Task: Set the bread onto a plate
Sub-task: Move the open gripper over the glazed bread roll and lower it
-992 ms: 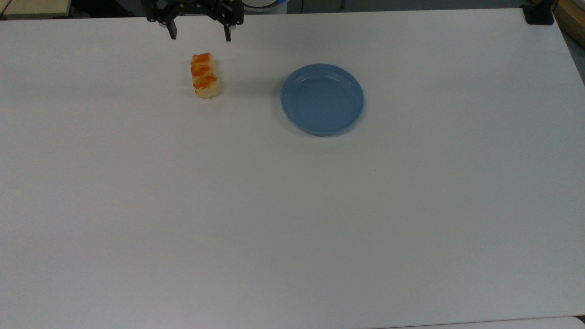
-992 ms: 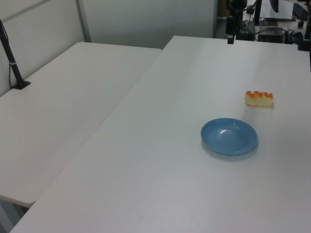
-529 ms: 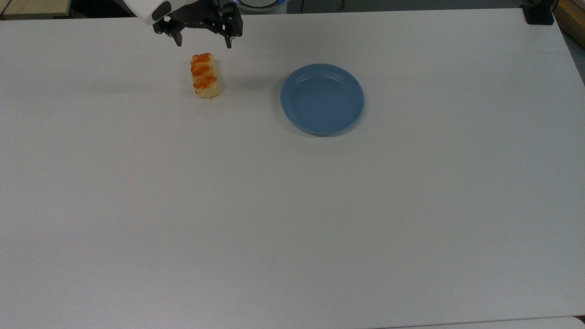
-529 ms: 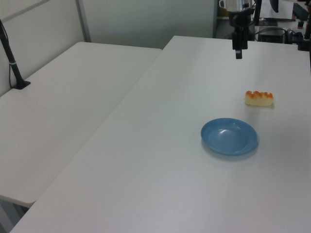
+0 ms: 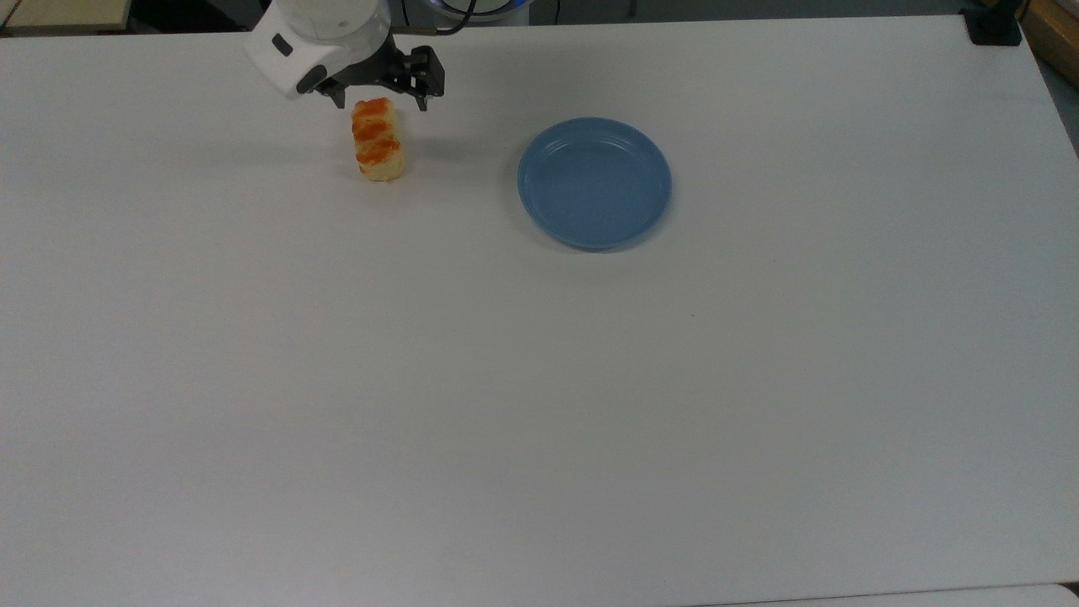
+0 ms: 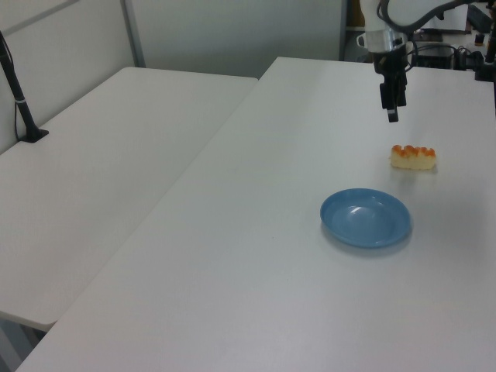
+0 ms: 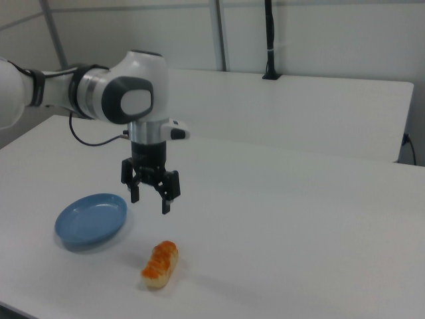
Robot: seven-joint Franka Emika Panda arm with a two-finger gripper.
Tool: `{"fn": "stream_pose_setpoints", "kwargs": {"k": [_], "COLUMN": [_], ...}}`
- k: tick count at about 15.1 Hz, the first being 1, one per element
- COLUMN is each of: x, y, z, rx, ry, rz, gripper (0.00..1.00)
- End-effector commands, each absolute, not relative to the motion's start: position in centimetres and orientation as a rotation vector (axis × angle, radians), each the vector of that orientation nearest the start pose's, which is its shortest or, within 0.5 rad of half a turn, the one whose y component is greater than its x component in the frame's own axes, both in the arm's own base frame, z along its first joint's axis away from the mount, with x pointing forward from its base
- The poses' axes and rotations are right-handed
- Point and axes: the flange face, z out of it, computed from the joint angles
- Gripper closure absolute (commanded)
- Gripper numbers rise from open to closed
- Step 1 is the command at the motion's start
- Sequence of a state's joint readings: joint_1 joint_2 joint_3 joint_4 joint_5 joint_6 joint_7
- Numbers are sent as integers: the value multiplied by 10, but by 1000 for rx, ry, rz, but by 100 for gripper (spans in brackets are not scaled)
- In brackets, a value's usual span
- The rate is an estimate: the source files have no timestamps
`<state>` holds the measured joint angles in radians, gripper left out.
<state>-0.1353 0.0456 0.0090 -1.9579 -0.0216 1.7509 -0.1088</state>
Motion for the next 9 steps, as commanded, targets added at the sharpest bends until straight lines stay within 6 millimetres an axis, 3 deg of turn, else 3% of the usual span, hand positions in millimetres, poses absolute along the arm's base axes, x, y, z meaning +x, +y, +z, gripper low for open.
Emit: {"fn": "stream_pose_setpoints", "kwargs": {"k": [1, 7, 9], "x": [518, 482, 478], "y": [-72, -68, -67], "z": [396, 353, 339], "rx": [-3116, -3152, -3167], "ry": [-55, -104, -137], "rz": [350, 346, 319], "gripper": [0, 0, 0]}}
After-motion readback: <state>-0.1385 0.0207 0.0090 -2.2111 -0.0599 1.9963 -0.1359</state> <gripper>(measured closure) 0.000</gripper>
